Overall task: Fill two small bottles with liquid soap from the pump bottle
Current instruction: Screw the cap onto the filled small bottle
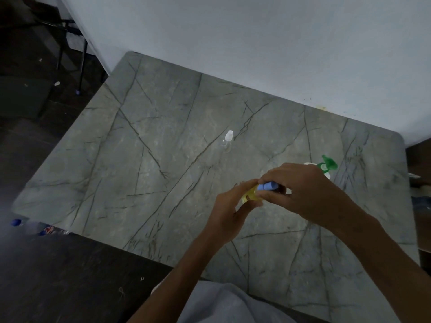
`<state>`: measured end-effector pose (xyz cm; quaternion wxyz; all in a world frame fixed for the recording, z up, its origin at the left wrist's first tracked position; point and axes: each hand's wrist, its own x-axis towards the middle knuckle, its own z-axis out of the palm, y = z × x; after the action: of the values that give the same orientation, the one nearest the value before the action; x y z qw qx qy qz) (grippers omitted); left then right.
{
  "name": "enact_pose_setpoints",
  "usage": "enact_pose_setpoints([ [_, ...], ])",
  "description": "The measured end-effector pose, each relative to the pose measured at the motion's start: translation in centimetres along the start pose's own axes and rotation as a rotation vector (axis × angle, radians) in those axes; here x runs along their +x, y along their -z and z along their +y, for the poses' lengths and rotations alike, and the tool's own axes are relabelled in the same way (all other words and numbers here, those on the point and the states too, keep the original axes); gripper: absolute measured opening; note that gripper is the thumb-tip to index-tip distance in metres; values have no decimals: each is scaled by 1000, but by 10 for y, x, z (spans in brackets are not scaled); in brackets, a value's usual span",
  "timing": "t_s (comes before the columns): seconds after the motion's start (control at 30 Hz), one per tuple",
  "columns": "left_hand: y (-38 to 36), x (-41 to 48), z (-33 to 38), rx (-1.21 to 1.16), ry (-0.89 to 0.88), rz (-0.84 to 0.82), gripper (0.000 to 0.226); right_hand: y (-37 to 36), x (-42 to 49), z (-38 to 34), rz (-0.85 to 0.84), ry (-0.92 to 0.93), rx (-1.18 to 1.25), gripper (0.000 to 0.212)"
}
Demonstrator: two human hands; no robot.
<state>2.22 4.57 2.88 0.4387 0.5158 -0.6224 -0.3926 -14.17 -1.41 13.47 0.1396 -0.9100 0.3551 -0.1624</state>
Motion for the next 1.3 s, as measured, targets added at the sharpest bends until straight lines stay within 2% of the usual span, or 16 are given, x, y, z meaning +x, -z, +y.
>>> enact_pose_setpoints([
  [0.13, -1, -1, 5, 16, -5, 36, 40, -2, 2, -8, 43, 15, -36, 42],
  [0.3, 4, 2, 10, -12, -20, 45, 38, 4, 1, -11, 62, -147, 134, 41],
  [0.57, 0, 6, 4, 6, -15, 21, 37, 8, 0, -5, 2, -55, 67, 29],
  [0.73, -2, 8, 4, 10, -6, 14, 33, 9, 4, -1, -33, 56, 80, 9],
  [0.8, -1, 9, 5, -5, 11, 16, 33, 9, 6, 0, -55, 63, 92, 27],
  [0.87, -1, 9, 5, -12, 23, 10, 33, 11, 7, 3, -79, 68, 91, 34],
  [1.07, -3, 7, 3, 9, 16, 8, 31, 18, 11, 5, -107, 39, 110, 14],
  [1.13, -3, 7, 5, 15, 4, 14, 32, 19, 11, 4, -116, 20, 137, 21],
  [1.3, -1, 8, 5, -2, -12, 15, 34, 19, 8, 6, -142, -12, 137, 18],
])
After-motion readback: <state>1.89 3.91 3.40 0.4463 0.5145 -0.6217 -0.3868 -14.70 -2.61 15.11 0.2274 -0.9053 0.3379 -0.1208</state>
